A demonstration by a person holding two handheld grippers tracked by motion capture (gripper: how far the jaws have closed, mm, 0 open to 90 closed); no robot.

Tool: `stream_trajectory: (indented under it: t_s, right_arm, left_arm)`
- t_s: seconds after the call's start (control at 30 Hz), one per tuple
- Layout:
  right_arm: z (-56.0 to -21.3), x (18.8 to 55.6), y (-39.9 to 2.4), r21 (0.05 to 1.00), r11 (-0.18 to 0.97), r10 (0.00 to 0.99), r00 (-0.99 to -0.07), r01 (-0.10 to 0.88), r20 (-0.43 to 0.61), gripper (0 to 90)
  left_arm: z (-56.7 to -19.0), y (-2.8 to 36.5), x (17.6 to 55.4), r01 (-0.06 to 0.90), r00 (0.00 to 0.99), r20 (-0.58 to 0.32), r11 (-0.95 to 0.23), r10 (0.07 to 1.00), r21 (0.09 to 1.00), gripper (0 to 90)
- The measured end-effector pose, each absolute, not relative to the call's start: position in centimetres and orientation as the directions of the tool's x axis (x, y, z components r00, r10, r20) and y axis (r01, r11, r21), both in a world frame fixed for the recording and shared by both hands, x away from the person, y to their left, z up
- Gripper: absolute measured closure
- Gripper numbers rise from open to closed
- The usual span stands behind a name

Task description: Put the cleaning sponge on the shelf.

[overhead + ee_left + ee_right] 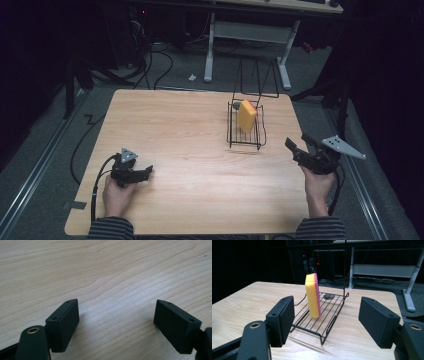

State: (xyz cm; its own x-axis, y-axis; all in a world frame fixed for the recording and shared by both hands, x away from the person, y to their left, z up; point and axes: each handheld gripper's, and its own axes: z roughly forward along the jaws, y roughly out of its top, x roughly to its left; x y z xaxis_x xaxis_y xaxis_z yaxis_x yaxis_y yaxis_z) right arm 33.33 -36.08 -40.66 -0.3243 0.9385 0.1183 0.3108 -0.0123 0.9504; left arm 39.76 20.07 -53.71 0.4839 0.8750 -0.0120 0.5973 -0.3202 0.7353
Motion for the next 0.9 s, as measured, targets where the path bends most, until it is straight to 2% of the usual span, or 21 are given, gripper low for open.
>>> stream_trajectory:
  t_s: [0.4,0.9]
  right_arm:
    - [-42.3,32.0,-36.2,0.95,-0.048,0.939,-0.311,0.31,0.149,31.5]
    - [-44.8,31.7,-34.8,0.938,-0.035,0.933,-0.325,0.344,0.154,32.9]
  left_arm:
    - [-53.7,20.1,39.8,0.597,0.484,-0.012,-0.32,0.875,0.735,21.0]
    - [-53.7,20.1,39.8,0.597,0.484,-0.012,-0.321,0.875,0.735,20.9]
